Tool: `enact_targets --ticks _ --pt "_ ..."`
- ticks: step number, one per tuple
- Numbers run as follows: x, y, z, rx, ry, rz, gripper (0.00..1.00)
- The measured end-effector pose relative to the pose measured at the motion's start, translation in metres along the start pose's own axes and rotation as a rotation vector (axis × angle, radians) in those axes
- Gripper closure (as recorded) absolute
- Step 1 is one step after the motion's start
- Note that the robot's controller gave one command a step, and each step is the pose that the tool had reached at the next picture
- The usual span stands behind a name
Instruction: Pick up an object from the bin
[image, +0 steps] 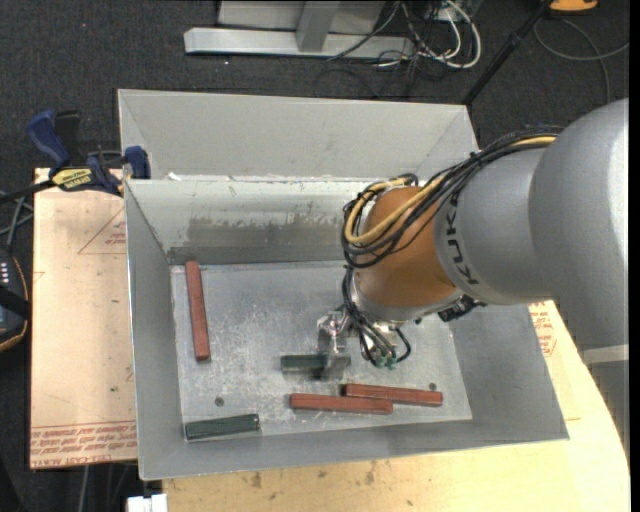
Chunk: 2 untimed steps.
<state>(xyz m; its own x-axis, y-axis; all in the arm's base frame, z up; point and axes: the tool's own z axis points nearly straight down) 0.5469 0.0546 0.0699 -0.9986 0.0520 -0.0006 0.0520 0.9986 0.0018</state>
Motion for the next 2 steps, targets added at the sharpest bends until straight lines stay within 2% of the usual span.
enact_targets --ticks 1,2 --pt "-0.0031 0.0021 -0.1022 0.000 -0.001 0.009 1.00" --pt "-0.0031 0.0020 -0.1022 0.000 -0.001 0.010 1.00"
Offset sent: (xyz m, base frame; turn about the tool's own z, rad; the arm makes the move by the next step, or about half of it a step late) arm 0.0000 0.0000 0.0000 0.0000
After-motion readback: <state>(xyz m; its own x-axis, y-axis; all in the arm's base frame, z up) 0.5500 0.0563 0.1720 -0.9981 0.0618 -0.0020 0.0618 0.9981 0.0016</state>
